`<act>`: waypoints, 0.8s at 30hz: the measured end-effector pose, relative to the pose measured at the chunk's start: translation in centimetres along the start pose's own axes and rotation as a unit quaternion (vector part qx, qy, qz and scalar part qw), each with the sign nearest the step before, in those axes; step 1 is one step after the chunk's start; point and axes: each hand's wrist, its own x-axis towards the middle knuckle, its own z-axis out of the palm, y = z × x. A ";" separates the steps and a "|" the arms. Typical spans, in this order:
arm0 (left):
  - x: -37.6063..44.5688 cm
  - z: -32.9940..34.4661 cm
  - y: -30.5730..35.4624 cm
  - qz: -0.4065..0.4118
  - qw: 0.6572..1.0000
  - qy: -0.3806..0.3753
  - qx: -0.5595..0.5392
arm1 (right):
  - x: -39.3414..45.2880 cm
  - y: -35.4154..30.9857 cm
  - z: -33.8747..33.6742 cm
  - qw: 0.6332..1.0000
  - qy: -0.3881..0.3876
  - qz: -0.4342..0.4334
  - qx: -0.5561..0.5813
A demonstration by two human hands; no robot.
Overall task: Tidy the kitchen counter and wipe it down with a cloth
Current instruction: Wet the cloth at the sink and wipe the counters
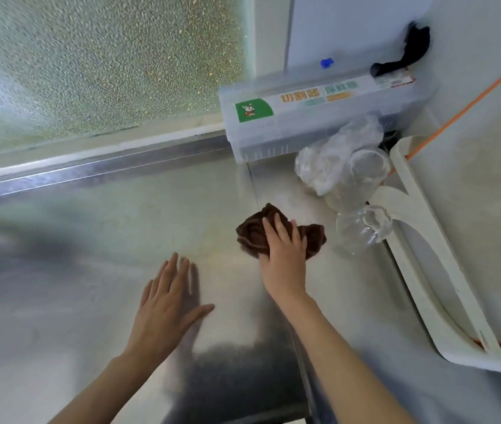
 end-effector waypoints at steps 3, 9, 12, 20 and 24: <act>-0.4 -0.8 -1.3 -0.035 0.999 -0.005 -0.021 | -2.2 0.6 0.2 0.984 -0.075 -0.162 -0.022; -1.2 -0.5 -2.0 -0.055 0.998 -0.007 -0.041 | 4.5 0.3 -1.1 0.958 -0.171 -0.218 -0.074; -1.2 -0.5 -2.6 -0.061 0.997 0.001 -0.051 | 6.9 -2.0 -0.4 0.973 -0.133 -0.175 -0.064; -1.2 -1.0 -4.0 -0.081 0.994 -0.042 -0.058 | -2.0 -1.2 2.4 0.889 -0.192 -0.392 -0.141; -0.6 -1.3 -4.1 -0.082 0.994 -0.059 -0.037 | 7.0 -4.4 2.9 0.945 -0.126 -0.265 -0.143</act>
